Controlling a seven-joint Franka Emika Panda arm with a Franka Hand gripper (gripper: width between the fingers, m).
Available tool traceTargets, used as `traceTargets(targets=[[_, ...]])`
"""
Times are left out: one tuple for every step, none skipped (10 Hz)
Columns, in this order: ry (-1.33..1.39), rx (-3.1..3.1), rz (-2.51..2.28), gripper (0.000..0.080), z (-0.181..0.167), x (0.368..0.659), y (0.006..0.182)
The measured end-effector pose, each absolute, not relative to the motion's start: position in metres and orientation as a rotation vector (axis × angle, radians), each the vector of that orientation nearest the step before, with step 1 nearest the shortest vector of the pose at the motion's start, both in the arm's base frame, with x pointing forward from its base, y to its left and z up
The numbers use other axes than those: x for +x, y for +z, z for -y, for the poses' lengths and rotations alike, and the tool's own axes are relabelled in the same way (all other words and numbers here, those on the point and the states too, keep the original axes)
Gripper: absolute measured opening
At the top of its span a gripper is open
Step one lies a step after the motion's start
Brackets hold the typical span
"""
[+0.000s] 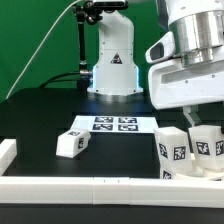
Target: Assemble stool
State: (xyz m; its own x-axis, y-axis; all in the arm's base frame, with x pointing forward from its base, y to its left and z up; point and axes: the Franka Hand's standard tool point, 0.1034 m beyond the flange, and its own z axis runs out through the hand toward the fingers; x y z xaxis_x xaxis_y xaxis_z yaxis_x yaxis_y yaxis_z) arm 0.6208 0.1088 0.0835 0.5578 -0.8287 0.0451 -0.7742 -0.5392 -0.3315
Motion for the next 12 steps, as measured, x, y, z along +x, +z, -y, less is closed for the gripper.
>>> traceTargets(targets=[[-0.267, -2.464, -1.415, 0.0340, -0.110, 0.620, 0.083], [-0.245, -2.388, -1.519, 0.0340, -0.111, 0.620, 0.084], [-0.221, -2.300, -1.621, 0.0340, -0.110, 0.622, 0.085], [-0.210, -2.265, -1.660, 0.0340, -0.109, 0.622, 0.085], [-0.207, -2.256, -1.670, 0.0340, -0.110, 0.622, 0.085], [-0.200, -2.297, -1.626, 0.0340, -0.111, 0.620, 0.085], [-0.164, -2.381, -1.534, 0.0505, -0.113, 0.618, 0.089], [-0.130, -2.438, -1.456, 0.0618, -0.115, 0.617, 0.096], [-0.135, -2.435, -1.442, 0.0641, -0.115, 0.619, 0.103], [-0.143, -2.442, -1.419, 0.0641, -0.117, 0.620, 0.109], [-0.156, -2.499, -1.333, 0.0648, -0.116, 0.619, 0.106], [-0.170, -2.551, -1.241, 0.0648, -0.116, 0.618, 0.104]])
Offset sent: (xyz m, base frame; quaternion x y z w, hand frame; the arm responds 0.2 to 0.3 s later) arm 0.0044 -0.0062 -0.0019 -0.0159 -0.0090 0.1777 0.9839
